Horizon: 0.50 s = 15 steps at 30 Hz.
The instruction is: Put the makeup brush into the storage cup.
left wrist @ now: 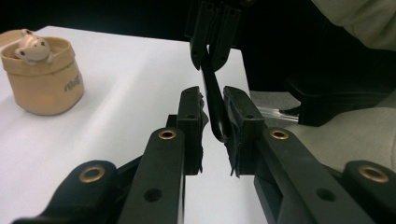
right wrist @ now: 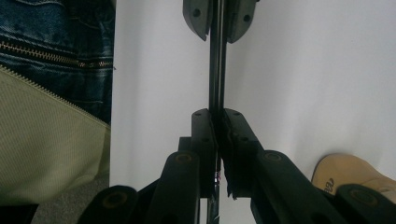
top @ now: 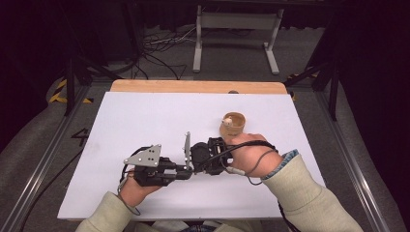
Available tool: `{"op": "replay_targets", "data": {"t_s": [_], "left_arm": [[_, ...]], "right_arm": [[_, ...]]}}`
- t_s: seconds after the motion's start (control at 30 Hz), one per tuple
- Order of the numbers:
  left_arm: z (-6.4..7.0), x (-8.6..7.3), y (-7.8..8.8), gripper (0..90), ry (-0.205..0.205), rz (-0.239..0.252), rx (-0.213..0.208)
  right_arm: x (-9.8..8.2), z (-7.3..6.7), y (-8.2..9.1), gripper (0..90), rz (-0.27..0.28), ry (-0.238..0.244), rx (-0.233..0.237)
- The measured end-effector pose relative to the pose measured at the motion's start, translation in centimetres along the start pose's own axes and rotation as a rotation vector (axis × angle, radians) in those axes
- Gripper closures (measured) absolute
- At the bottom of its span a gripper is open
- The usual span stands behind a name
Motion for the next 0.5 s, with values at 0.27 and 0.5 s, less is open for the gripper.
{"op": "replay_targets", "data": {"t_s": [0.27,0.5], "left_arm": [[-0.08,-0.23,-0.10,82.7,0.004,-0.020,0.009],[-0.18,-0.50,-0.34,83.1,0.006,-0.050,0.022]], "right_arm": [[0.01,-0.02,-0.19,84.0,-0.005,0.000,0.006],[-0.04,0.07,-0.52,84.0,-0.013,-0.002,0.011]]}}
Point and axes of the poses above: each handheld gripper's, and its own axes: y roughly backward along the jaws, x roughly out of its top, z roughly to its right, the point moved 9 cm from there along -y, roughly forward along the jaws, and after that the axes turned 8 degrees about -z, right-handed, at the moved point
